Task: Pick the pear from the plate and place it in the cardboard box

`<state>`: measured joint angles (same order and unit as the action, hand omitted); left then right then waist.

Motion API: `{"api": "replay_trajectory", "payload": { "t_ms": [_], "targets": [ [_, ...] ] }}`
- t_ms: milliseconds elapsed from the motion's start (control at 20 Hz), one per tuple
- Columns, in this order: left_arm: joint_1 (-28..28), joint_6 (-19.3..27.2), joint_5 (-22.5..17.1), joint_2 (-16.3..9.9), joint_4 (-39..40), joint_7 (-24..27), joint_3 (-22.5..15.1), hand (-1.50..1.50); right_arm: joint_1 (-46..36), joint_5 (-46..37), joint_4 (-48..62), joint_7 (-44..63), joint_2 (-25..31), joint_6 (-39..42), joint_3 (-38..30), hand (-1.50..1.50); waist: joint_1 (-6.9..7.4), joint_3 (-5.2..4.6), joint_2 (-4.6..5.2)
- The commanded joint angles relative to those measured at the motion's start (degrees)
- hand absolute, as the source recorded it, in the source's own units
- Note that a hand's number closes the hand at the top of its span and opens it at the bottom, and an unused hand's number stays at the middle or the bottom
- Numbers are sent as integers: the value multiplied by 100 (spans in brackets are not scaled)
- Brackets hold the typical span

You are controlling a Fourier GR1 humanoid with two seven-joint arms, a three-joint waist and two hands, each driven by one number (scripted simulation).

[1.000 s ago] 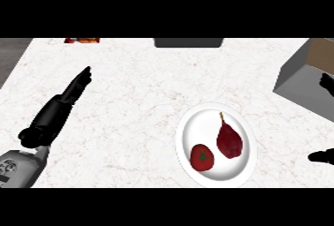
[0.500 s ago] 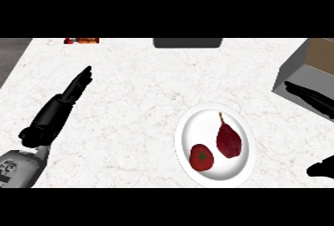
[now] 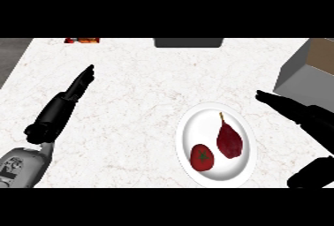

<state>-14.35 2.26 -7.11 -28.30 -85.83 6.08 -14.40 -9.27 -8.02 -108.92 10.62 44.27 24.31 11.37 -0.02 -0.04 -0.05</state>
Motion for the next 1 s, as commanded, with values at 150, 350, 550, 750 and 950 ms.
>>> {"api": "replay_trajectory", "payload": {
  "t_ms": [150,350,550,750,950],
  "targets": [
    [-1,-334,136,259,-91,-230,389,0,318,-780,-110,249,-598,191,100,-150,-11,4,2],
    [60,-401,408,349,11,-115,459,0,-115,-1391,317,363,-987,129,236,-150,14,4,7],
    [412,-685,447,366,-59,142,674,0,440,-1815,-175,431,-1367,-9,422,-150,-1,3,0],
    [383,-635,722,576,-607,-313,663,0,328,-2013,-173,590,-1504,385,338,-150,3,4,-4],
    [283,-695,756,786,-676,-610,763,0,-61,-2554,915,193,-1820,172,318,-150,22,5,3]
  ]
}}
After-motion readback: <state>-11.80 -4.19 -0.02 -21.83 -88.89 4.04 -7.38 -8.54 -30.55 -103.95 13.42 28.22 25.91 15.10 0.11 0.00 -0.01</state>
